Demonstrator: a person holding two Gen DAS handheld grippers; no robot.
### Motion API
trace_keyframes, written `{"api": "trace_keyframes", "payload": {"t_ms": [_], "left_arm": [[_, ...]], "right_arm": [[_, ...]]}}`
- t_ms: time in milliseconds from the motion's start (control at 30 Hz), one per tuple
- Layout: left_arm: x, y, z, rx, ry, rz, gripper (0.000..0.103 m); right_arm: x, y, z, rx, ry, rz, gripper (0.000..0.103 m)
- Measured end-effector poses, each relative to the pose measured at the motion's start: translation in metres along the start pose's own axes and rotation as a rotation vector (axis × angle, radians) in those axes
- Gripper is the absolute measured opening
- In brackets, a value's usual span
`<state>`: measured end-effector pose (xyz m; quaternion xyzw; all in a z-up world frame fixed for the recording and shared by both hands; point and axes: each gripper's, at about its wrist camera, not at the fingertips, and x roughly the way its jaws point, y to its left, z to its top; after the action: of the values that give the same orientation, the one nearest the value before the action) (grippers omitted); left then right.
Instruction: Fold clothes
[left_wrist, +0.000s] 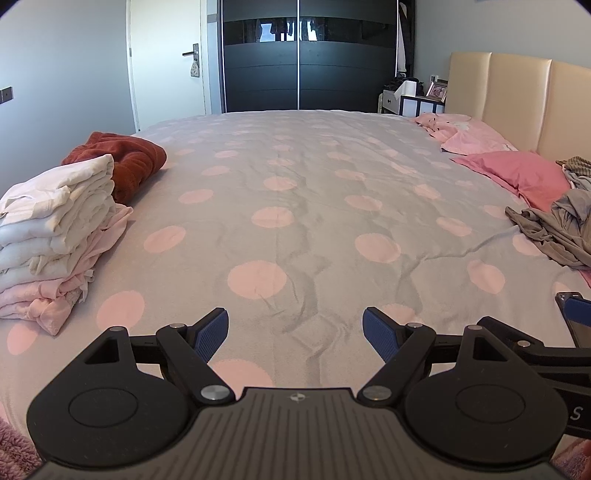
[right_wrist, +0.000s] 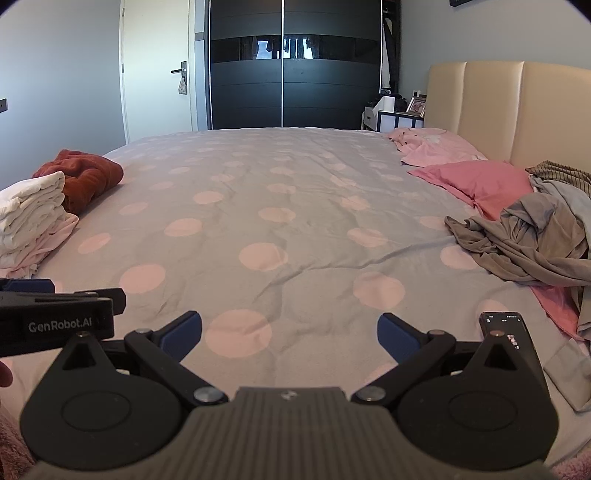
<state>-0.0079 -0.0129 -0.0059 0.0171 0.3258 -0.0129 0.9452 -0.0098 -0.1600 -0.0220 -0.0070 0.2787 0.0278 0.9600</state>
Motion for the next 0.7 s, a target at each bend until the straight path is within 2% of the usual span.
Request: {"api": "trace_keyframes", "payload": {"t_ms": [700], "left_arm": [[-0.001, 0.0002, -0.0009, 0.005, 0.007, 0.0, 0.08]], "right_arm": [[-0.0017, -0.0019, -0.0001, 0.006, 0.006, 0.005, 0.102]]}}
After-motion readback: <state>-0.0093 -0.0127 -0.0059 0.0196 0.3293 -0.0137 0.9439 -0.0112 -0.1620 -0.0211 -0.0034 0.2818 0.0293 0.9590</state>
